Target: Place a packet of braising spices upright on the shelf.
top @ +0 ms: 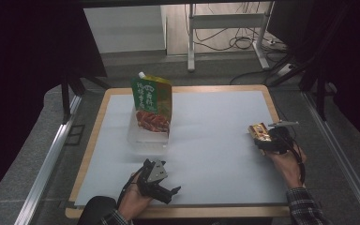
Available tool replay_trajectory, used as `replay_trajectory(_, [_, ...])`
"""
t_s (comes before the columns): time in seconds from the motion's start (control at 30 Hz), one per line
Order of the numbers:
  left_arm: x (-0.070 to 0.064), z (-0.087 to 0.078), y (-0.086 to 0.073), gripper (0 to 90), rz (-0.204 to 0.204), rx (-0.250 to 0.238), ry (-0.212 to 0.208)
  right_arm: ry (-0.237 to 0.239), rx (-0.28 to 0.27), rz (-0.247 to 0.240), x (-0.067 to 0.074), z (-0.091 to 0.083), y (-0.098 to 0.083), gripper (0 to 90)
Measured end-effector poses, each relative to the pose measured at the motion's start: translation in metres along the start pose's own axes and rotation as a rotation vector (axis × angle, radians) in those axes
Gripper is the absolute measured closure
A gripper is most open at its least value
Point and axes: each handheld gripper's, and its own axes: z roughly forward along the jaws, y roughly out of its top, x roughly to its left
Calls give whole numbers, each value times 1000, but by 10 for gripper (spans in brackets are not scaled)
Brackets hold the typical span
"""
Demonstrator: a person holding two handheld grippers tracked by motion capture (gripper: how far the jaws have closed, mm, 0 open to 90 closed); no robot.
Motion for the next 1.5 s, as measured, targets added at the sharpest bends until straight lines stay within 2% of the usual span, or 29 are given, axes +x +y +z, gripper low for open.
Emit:
replay_trajectory(0.4, [-1, 0, 0, 0, 3, -2, -1, 133, -35, -138, 45, -14, 0, 315])
replay_trajectory(0.9, [-1, 0, 0, 0, 5, 0, -1, 283, -20, -276, 96, -10, -5, 313])
replay_trajectory(1.0, [-1, 1, 0, 0, 7, 1, -3, 300, -20, -301, 102, -6, -7, 312])
replay_trajectory(1.13, [-1, 1, 0, 0, 8, 2, -5, 295, 21, -323, 103, 1, -11, 304])
replay_trajectory(1.2, [-1, 1, 0, 0, 8, 3, -6, 296, 52, -315, 103, 5, -14, 293])
replay_trajectory(1.37, [-1, 2, 0, 0, 9, 7, -8, 306, 47, -304, 102, 6, -12, 210])
replay_trajectory(1.5, [-1, 2, 0, 0, 7, 5, -6, 293, 81, -323, 103, 6, -10, 205])
